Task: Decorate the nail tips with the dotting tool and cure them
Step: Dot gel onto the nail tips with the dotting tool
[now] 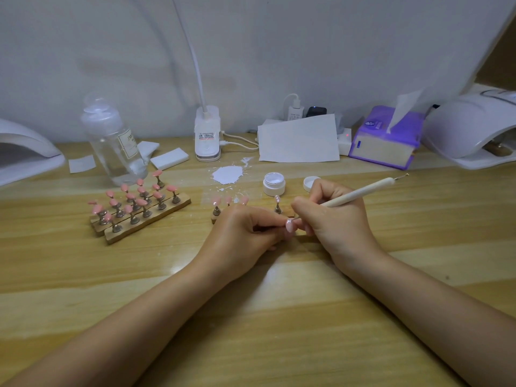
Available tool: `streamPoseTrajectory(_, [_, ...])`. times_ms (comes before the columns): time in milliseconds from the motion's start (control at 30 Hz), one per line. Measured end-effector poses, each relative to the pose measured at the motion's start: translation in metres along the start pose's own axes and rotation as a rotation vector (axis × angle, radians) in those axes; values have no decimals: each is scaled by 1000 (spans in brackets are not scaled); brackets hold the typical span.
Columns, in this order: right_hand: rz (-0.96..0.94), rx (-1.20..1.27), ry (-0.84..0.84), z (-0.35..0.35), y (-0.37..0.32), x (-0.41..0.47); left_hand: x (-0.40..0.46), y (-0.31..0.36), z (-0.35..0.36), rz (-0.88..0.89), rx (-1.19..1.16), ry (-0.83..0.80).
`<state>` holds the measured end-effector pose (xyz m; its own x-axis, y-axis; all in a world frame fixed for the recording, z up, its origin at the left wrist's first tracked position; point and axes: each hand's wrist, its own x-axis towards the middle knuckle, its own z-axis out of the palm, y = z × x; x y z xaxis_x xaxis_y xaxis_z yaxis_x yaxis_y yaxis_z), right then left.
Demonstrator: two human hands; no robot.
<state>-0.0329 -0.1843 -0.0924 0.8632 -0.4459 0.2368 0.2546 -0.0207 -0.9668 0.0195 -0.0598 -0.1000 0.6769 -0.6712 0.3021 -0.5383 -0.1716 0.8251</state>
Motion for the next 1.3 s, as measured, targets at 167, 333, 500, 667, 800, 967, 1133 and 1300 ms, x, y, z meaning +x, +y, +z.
streamPoseTrajectory(167, [-9, -4, -2, -1, 0, 0, 0, 1, 0, -11, -13, -10])
streamPoseTrajectory(333, [-10, 9, -6, 0, 1, 0, 0, 1, 0, -7, -9, -9])
streamPoseTrajectory(500, [-11, 5, -3, -1, 1, 0, 0, 0, 0, -4, -1, -8])
streamPoseTrajectory(667, [-13, -11, -11, -1, 0, 0, 0, -1, 0, 0, 6, -10])
streamPoseTrajectory(800, [-4, 4, -1, 0, 0, 0, 0, -1, 0, -1, 14, -7])
streamPoseTrajectory(967, [-7, -5, -7, 0, 0, 0, 0, -1, 0, -15, 1, -10])
streamPoseTrajectory(1133, [4, 6, 4, -1, 1, 1, 0, 0, 0, -23, -6, -12])
streamPoseTrajectory(1300, [2, -3, 5, -1, 1, 0, 0, 1, 0, -11, 0, -16])
